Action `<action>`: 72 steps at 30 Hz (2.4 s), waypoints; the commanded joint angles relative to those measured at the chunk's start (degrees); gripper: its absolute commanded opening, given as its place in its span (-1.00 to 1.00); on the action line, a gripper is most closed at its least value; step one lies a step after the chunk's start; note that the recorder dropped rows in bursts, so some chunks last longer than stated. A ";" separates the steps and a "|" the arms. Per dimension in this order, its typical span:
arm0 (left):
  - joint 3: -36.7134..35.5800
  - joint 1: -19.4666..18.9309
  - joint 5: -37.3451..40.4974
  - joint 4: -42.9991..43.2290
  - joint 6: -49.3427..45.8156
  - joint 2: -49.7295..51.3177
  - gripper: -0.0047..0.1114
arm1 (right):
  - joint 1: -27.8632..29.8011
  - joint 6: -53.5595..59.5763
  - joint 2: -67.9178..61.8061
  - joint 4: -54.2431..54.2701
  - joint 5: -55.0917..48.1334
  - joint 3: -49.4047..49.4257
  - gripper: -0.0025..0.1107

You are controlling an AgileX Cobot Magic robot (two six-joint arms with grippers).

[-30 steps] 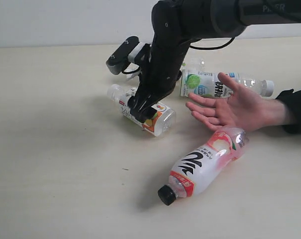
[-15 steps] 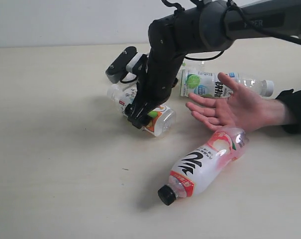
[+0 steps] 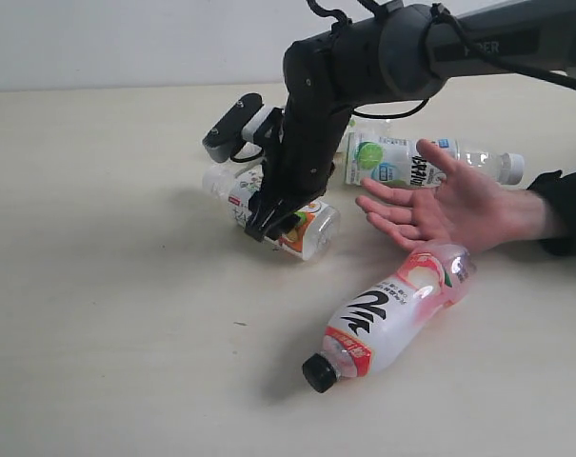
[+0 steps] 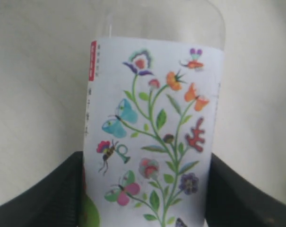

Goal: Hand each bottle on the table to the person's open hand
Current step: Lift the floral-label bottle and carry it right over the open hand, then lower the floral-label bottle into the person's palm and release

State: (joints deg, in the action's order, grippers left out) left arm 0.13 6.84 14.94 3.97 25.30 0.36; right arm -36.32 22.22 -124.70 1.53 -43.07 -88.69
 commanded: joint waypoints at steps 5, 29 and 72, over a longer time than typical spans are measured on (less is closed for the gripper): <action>-0.13 0.23 -0.25 0.14 -0.18 -0.36 -0.92 | 0.37 -3.66 15.10 2.33 -4.61 -0.38 -0.96; -0.13 0.23 -0.25 0.14 -0.18 -0.36 -0.92 | 16.75 -22.73 33.73 -10.74 -7.60 23.55 -0.96; -0.13 0.23 -0.25 0.14 -0.18 -0.36 -0.92 | 16.75 -25.29 24.37 -14.56 -3.05 23.77 -0.96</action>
State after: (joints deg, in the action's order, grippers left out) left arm 0.13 6.84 14.94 3.97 25.30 0.36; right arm -19.88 -3.09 -100.10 -12.75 -46.60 -65.16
